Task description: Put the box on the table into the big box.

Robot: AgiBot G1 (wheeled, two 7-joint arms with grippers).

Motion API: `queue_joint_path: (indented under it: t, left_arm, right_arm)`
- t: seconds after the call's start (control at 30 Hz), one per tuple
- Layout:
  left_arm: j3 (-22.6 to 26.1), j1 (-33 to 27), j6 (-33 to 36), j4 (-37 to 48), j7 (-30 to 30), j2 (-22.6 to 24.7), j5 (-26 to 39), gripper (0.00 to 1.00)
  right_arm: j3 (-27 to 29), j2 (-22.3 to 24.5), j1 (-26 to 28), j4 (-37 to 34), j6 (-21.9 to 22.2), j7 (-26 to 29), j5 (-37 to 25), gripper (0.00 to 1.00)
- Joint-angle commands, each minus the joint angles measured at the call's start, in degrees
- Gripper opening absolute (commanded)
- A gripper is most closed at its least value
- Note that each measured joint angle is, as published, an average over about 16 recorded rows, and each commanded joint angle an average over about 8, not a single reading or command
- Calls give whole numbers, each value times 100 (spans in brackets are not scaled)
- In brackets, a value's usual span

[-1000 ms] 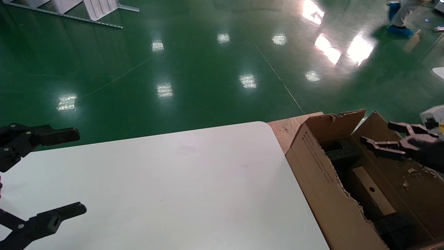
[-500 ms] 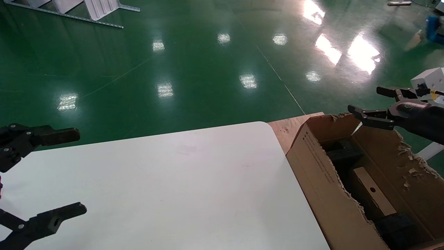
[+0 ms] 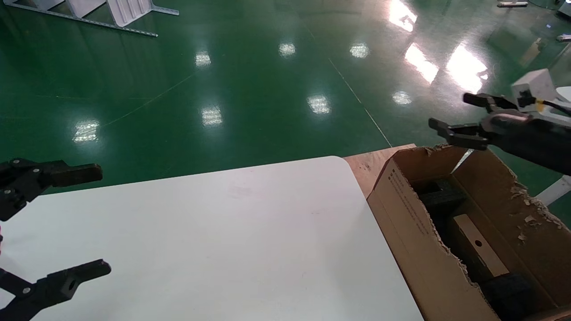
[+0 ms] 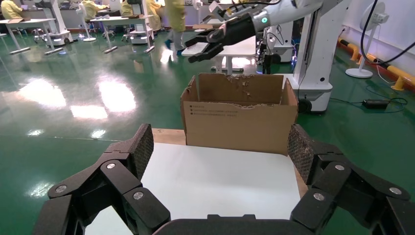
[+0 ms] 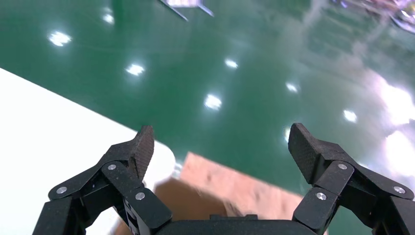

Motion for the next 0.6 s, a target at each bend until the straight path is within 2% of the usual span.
queue_joint_path:
  t: [0.03, 0.6]
  left_arm:
    - [0, 0, 0, 0, 0, 0, 0, 100]
    - [1, 0, 0, 0, 0, 0, -1, 100]
  right_arm:
    - [128, 11, -173, 407, 19, 192, 35, 100]
    - [1224, 103, -1651, 3890, 177, 1835, 339, 100]
